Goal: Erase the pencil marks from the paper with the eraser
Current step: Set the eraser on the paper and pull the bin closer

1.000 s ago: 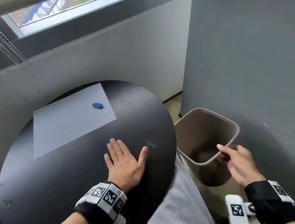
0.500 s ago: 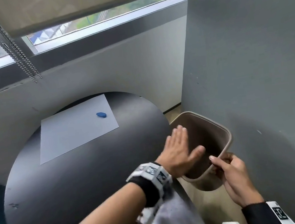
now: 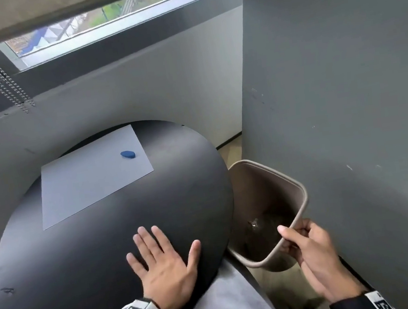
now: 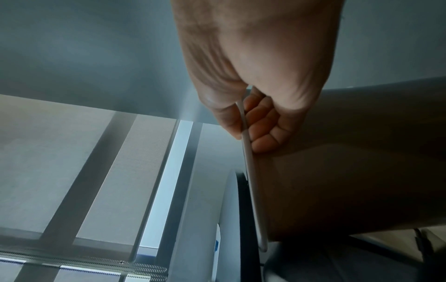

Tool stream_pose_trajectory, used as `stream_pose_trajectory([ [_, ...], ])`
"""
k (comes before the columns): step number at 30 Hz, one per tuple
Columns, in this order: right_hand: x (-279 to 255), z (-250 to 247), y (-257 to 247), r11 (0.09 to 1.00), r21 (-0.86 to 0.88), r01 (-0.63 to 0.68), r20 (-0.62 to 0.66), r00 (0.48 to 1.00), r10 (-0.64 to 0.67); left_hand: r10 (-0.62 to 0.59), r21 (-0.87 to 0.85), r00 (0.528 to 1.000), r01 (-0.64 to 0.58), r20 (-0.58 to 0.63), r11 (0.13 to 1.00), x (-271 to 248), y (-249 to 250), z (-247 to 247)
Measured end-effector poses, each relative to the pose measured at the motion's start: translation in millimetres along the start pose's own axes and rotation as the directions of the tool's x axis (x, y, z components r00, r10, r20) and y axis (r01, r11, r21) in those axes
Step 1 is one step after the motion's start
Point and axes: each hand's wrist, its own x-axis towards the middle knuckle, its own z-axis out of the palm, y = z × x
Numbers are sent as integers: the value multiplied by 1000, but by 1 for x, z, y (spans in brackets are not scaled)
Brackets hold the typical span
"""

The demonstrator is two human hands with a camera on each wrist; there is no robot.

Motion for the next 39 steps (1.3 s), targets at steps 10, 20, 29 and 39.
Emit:
stream_pose_trajectory([
  [10, -3, 14, 2, 1000, -9, -5, -50, 999, 4, 627, 36, 764, -638, 152, 769, 8, 127, 9],
  [20, -5, 8, 1, 999, 40, -10, -51, 999, 12, 420, 311, 907, -411, 43, 857, 130, 43, -83],
  [29, -2, 10, 1, 999, 38, -30, -82, 996, 33, 773, 452, 520, -824, 362, 342, 67, 78, -21],
  [39, -3, 12, 2, 998, 55, -14, -28, 999, 16, 63, 75, 995, -58, -72, 995, 57, 5, -42],
])
